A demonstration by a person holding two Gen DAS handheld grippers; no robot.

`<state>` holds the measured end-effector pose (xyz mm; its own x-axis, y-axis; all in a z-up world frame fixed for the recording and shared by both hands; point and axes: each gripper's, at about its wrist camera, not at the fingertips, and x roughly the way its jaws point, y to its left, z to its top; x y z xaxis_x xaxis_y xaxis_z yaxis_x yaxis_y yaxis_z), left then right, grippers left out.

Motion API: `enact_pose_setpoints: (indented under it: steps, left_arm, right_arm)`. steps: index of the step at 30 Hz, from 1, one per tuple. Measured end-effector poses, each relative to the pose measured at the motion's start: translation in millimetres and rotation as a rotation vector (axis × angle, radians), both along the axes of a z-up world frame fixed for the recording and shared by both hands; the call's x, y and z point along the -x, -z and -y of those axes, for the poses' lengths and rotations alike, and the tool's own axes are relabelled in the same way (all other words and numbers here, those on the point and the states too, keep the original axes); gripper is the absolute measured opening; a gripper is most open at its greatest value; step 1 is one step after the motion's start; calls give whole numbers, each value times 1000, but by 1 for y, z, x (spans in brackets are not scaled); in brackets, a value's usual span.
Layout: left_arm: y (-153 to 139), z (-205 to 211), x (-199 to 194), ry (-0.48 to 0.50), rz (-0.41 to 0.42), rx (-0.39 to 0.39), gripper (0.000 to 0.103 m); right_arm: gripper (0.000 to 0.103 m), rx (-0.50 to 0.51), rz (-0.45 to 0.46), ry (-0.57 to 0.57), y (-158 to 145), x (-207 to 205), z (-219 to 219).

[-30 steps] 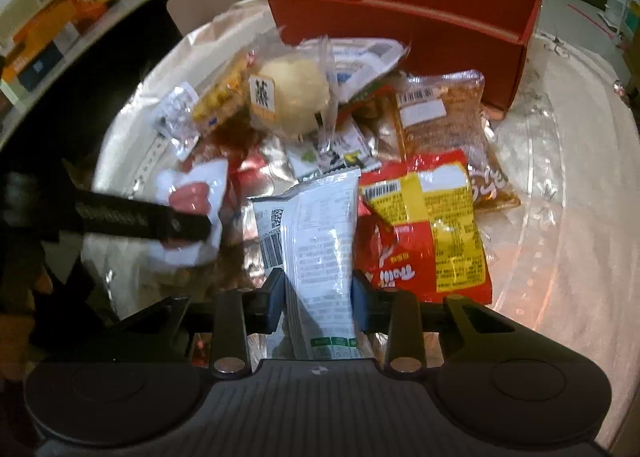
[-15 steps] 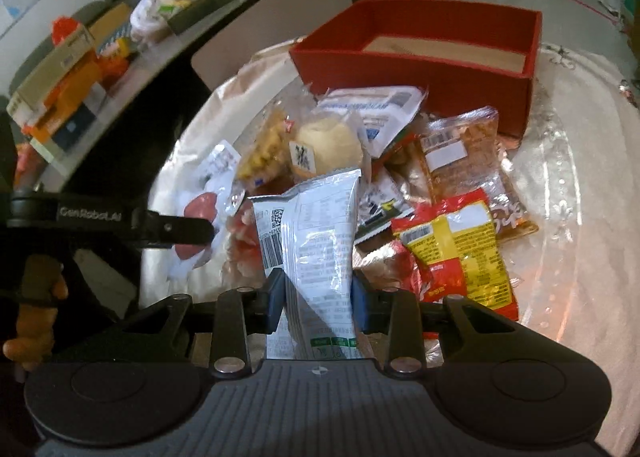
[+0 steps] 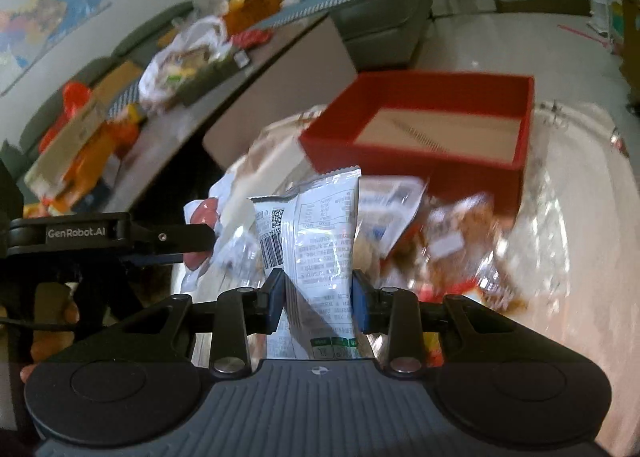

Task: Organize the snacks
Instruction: 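Lift the sausage pack and white-green bar and carry both over the red box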

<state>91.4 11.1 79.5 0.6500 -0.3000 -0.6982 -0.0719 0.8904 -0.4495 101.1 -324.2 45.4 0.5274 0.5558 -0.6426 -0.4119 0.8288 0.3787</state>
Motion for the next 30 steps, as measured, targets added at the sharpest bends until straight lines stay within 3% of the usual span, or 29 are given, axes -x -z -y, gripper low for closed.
enact_pose_setpoints:
  steps: [9,30]
  left_arm:
    - [-11,19,-58,22,63,49,51]
    - [11,55,-174,38,58,60,51]
  right_arm:
    - [42,-25,56,84,-22,-45,17]
    - [42,-45,37,197,-13,-156,27]
